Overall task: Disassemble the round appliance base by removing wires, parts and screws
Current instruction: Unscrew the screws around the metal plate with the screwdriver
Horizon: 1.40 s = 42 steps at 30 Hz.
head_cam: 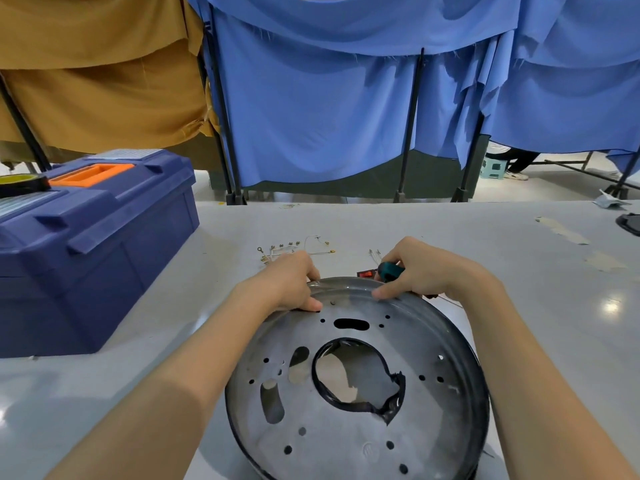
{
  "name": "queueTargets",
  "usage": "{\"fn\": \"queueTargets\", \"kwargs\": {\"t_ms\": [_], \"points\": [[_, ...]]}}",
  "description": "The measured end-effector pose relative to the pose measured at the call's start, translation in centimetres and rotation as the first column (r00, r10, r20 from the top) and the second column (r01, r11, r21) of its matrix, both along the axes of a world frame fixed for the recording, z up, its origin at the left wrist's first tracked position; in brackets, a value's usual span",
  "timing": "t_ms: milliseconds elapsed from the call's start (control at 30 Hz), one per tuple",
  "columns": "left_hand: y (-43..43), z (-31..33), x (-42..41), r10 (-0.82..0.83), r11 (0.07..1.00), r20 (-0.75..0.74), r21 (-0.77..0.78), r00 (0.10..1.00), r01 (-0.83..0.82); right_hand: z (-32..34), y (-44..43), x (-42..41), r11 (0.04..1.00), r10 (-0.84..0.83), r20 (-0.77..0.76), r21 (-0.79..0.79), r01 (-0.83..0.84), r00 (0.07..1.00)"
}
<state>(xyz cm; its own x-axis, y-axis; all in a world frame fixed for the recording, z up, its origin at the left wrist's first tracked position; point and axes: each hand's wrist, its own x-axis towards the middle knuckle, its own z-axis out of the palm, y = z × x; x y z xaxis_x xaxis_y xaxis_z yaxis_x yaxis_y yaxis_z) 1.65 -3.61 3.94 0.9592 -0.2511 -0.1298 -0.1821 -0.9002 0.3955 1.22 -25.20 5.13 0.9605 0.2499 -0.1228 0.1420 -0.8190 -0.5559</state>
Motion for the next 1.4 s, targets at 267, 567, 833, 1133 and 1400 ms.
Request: {"fn": "queueTargets", "kwargs": {"t_ms": [267,567,833,1133,1400], "points": [[0.2,-1.1,0.5,-0.016,0.992,0.036,-0.122,0.999,0.021,1.0,0.0,-0.2,0.972,-0.139,0.317,0.225,0.068,0.938],[-0.1,-0.9,0.6,-0.061,0.996,0.069,-0.059,0.996,0.065,3.2,1.7,-1.0,0.61,-0.455,0.461,0.784,-0.11,0.762],[-0.1,-1.1,0.9,-0.06,0.997,0.069,-0.052,0.996,0.063,1.9,2.5,-0.7,0.775,-0.28,0.4,0.63,-0.04,0.873],[-0.2,-2.0,0.9,0.013,0.99,0.086,-0.142,0.996,-0.001,1.2,2.7,-0.3,0.834,-0.271,0.378,0.551,0.021,0.885],[-0.3,-1.9,0.6,0.04,0.989,0.094,-0.144,0.995,-0.026,1.1,2.9,-0.2,0.842,-0.251,0.36,0.54,0.018,0.899]]}}
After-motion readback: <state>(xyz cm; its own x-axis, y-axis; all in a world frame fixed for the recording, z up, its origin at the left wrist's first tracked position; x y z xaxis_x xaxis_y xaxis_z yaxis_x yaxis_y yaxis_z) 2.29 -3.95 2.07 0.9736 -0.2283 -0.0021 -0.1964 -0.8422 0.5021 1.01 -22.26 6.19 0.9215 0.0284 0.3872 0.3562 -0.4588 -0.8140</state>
